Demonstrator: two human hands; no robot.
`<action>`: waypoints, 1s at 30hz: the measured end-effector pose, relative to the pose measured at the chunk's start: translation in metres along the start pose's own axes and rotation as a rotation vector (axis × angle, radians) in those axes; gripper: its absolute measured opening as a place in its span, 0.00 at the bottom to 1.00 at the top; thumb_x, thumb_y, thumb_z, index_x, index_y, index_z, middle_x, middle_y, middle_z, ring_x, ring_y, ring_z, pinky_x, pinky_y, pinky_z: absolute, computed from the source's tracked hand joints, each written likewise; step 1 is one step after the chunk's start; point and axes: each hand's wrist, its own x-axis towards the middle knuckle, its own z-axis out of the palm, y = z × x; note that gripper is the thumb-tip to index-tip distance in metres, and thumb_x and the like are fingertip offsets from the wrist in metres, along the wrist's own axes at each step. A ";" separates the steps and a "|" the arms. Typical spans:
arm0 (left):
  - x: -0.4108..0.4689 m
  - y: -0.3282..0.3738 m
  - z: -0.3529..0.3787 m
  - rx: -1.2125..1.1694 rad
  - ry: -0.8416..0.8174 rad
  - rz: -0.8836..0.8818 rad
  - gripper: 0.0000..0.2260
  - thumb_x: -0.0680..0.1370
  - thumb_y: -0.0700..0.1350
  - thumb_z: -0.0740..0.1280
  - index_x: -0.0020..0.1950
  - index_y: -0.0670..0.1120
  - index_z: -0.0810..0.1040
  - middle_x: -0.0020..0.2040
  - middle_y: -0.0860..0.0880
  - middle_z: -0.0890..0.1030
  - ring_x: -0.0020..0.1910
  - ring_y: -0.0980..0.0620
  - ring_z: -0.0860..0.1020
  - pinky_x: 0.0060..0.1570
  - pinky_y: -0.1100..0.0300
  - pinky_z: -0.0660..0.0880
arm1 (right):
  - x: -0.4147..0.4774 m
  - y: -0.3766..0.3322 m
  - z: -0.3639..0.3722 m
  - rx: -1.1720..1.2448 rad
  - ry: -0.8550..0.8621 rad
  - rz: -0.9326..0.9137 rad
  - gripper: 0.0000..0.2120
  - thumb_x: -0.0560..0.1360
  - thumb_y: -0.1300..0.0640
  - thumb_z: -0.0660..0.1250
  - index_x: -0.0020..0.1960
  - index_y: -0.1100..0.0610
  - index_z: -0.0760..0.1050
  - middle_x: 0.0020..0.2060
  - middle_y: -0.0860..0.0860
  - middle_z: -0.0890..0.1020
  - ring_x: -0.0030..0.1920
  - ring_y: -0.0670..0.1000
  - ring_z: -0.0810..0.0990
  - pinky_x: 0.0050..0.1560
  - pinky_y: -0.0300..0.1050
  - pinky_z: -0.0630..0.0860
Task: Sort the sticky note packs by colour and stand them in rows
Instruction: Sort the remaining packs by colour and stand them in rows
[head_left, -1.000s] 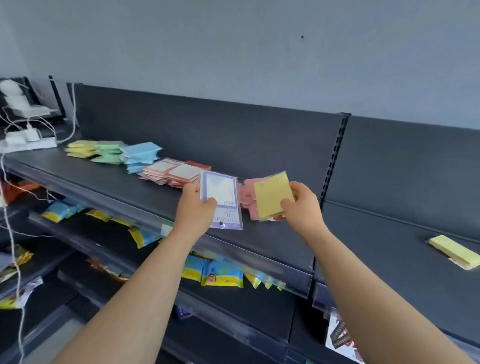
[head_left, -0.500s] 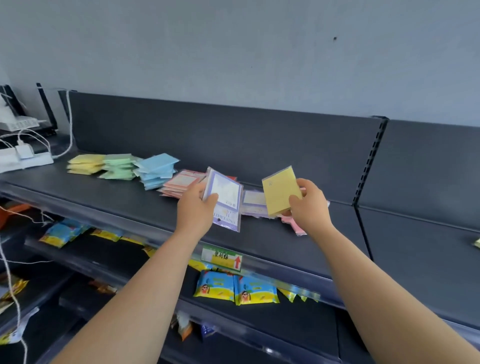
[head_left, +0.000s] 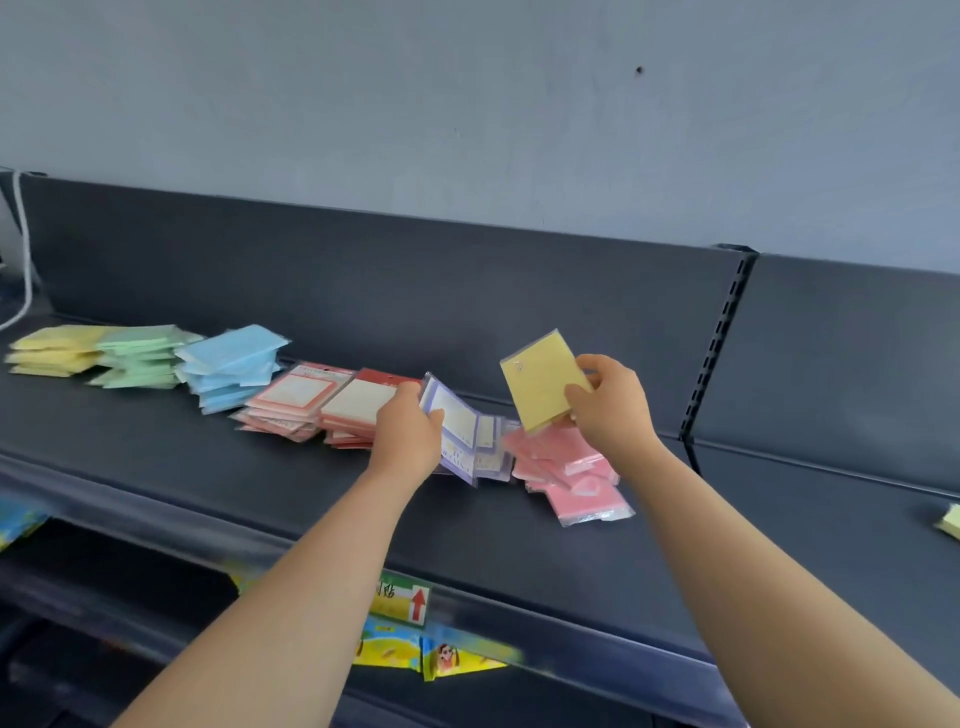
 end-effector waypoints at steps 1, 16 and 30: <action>0.003 0.001 0.004 0.008 0.005 0.001 0.09 0.81 0.40 0.63 0.60 0.39 0.72 0.53 0.46 0.75 0.47 0.49 0.72 0.43 0.58 0.68 | 0.004 0.001 -0.001 -0.003 0.000 -0.008 0.19 0.76 0.65 0.59 0.66 0.58 0.72 0.56 0.52 0.79 0.45 0.55 0.82 0.49 0.52 0.80; 0.025 0.002 0.013 0.322 -0.035 0.245 0.12 0.79 0.47 0.67 0.58 0.42 0.77 0.54 0.45 0.80 0.52 0.46 0.77 0.51 0.51 0.76 | 0.022 -0.010 0.015 0.030 0.009 -0.042 0.15 0.74 0.66 0.60 0.59 0.58 0.76 0.49 0.51 0.81 0.44 0.54 0.82 0.46 0.55 0.82; 0.067 -0.066 -0.121 0.004 -0.054 0.242 0.21 0.82 0.48 0.62 0.74 0.45 0.67 0.58 0.51 0.80 0.58 0.52 0.76 0.57 0.60 0.70 | -0.007 -0.104 0.133 0.071 -0.116 -0.125 0.12 0.77 0.63 0.64 0.60 0.56 0.76 0.51 0.49 0.79 0.35 0.48 0.79 0.37 0.41 0.80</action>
